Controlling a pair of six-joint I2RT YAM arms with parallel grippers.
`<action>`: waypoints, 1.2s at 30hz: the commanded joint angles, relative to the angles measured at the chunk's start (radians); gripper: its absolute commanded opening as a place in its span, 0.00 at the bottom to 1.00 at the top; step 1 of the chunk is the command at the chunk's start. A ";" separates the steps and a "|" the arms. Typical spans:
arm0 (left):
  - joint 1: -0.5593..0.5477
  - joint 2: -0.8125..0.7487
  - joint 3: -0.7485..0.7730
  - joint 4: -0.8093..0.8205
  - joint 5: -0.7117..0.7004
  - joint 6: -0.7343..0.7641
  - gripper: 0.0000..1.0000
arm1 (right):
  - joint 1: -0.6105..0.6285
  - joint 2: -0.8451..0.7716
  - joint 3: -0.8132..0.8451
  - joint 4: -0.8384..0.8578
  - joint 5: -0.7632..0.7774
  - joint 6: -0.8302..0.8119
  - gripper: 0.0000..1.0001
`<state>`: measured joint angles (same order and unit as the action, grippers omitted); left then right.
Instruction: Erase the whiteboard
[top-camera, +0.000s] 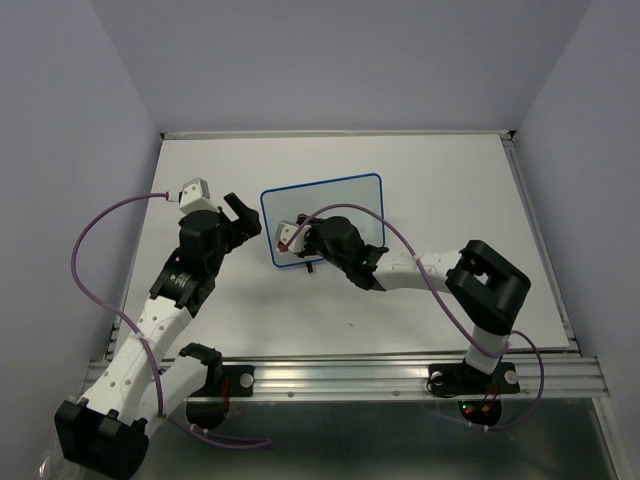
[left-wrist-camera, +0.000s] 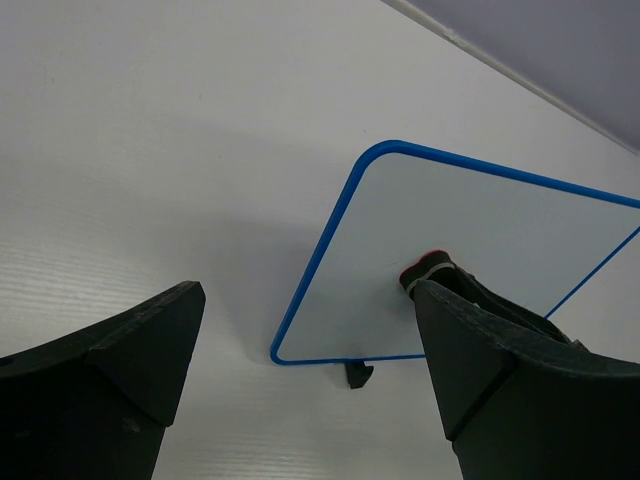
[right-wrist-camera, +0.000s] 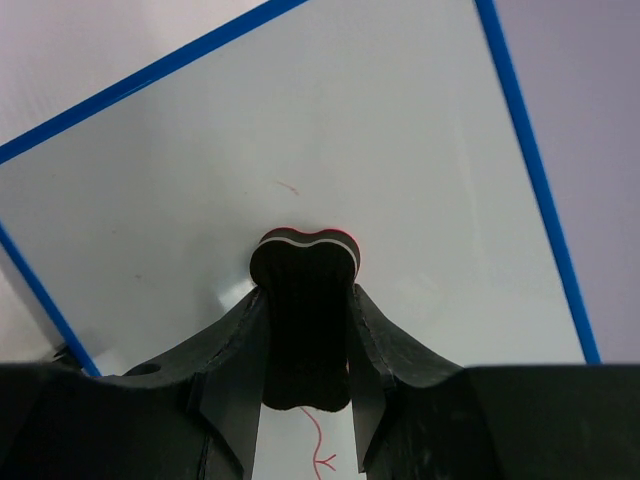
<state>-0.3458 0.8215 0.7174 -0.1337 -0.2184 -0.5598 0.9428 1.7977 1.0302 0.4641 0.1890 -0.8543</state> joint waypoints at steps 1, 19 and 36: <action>-0.004 -0.021 0.013 0.014 -0.015 0.003 0.99 | -0.013 -0.008 0.001 0.165 0.122 0.027 0.01; -0.004 -0.015 0.011 0.019 -0.006 0.001 0.99 | -0.013 0.011 0.027 0.035 0.001 0.037 0.03; -0.004 -0.002 0.016 0.020 -0.013 0.001 0.99 | -0.004 0.029 0.094 -0.363 -0.148 -0.112 0.02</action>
<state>-0.3458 0.8215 0.7174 -0.1337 -0.2176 -0.5606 0.9375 1.8080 1.0927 0.2306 0.0700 -0.9474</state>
